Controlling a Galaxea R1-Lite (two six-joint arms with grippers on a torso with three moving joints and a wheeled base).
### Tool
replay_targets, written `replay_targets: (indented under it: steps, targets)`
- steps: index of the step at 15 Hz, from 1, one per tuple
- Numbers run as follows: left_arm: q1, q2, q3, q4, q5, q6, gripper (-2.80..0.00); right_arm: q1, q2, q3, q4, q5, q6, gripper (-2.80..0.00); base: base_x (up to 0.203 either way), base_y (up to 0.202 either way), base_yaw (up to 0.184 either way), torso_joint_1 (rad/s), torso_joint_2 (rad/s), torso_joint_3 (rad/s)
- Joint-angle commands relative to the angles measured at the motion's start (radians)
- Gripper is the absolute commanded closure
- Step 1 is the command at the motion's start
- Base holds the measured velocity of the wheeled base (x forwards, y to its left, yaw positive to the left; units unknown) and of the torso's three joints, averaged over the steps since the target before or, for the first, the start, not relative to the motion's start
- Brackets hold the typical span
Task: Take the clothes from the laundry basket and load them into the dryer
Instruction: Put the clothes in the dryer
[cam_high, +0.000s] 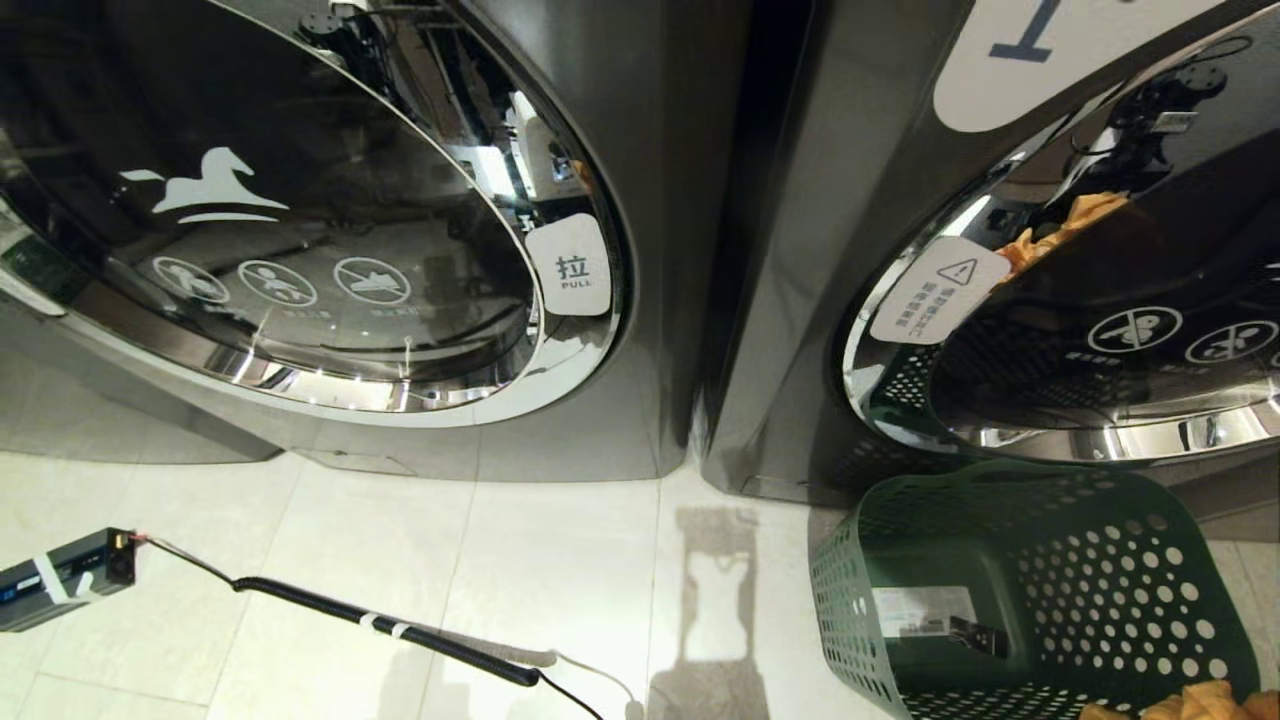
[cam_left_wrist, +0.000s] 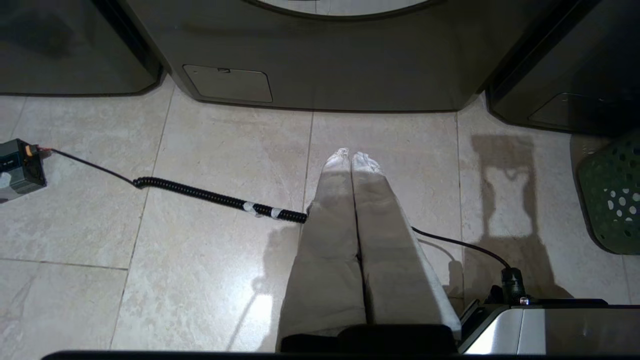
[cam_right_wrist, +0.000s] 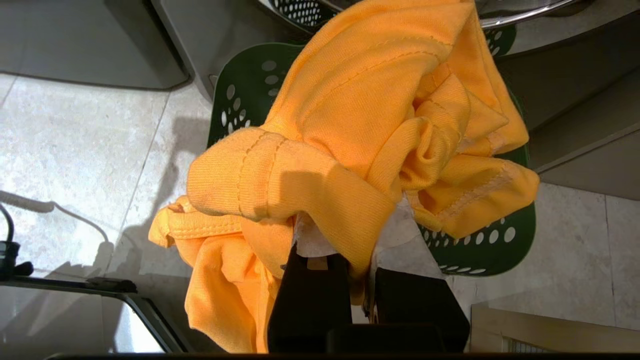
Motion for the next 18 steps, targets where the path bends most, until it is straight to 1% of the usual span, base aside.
replay_targets:
  steps: [1, 8, 18]
  targets:
    - [-0.001, -0.002, 0.002, 0.000, 0.000, 0.000, 0.00, 0.000, 0.000, 0.000, 0.000, 0.001, -0.001, 0.00, 0.000, 0.000, 0.000, 0.002, 0.00, 0.205]
    - [-0.001, -0.002, 0.001, -0.001, 0.001, -0.002, 0.00, 0.000, 0.000, 0.000, -0.002, 0.000, 0.001, 0.00, 0.000, 0.000, 0.000, 0.002, 0.00, 0.129]
    - [0.000, -0.002, 0.002, 0.000, 0.001, -0.003, 0.00, 0.000, 0.000, 0.000, -0.002, 0.000, 0.001, 0.00, 0.000, 0.000, 0.000, 0.002, 0.00, 0.199]
